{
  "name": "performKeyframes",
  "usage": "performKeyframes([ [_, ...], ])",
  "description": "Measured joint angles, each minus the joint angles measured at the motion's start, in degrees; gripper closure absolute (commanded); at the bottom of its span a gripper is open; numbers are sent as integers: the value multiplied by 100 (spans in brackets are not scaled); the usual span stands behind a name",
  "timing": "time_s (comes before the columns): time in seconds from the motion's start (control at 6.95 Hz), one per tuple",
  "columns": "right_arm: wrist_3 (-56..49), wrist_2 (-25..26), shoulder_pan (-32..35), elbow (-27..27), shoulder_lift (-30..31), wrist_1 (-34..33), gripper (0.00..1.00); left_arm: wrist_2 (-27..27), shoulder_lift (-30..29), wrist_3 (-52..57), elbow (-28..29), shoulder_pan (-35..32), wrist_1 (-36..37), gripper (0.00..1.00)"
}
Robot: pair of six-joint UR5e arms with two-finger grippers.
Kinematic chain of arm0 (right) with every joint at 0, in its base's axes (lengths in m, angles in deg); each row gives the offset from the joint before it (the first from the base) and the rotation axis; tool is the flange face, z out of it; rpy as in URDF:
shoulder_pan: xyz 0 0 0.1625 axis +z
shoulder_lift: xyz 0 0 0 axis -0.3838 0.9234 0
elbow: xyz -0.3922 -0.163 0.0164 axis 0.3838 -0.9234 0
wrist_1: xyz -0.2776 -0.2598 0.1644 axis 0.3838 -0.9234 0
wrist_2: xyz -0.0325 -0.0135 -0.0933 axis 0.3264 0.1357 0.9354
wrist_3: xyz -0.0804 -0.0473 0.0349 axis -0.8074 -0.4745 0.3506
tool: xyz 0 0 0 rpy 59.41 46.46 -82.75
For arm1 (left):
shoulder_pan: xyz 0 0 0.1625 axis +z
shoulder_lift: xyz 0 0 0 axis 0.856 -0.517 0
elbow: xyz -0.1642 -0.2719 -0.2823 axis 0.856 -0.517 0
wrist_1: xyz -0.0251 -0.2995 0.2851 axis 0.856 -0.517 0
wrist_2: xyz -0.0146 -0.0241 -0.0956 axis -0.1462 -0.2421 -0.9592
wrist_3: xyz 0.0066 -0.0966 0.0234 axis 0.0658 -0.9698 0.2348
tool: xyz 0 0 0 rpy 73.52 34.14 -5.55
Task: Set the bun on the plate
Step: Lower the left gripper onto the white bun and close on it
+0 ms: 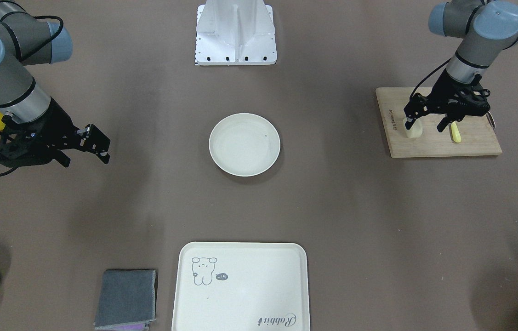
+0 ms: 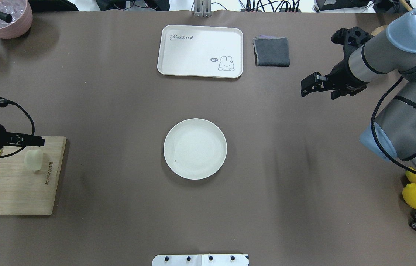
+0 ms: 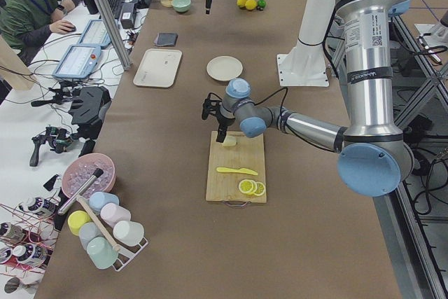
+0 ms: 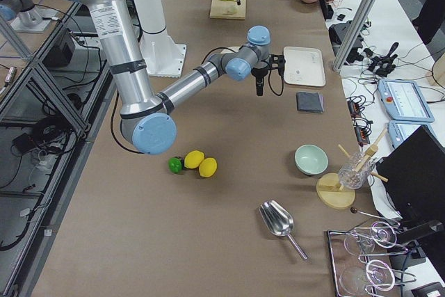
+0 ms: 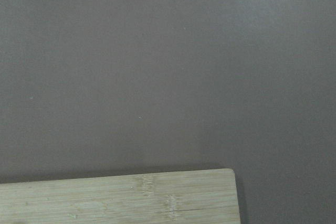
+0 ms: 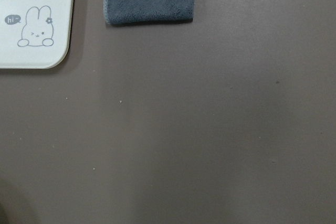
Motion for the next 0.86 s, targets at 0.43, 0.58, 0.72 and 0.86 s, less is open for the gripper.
performKeyframes([
  [0.43,12,10,13,-5,-4,7,0,105,7,52,130,158,-6,2],
  [0.58,29,9,15,2,-8,10,0,108,7,62,201,185,-13,2],
  [0.72,47,10,16,9,-12,13,0,110,20,66,236,234,-17,5],
  [0.86,55,14,25,15,-13,15,0,110,40,65,240,289,-19,38],
])
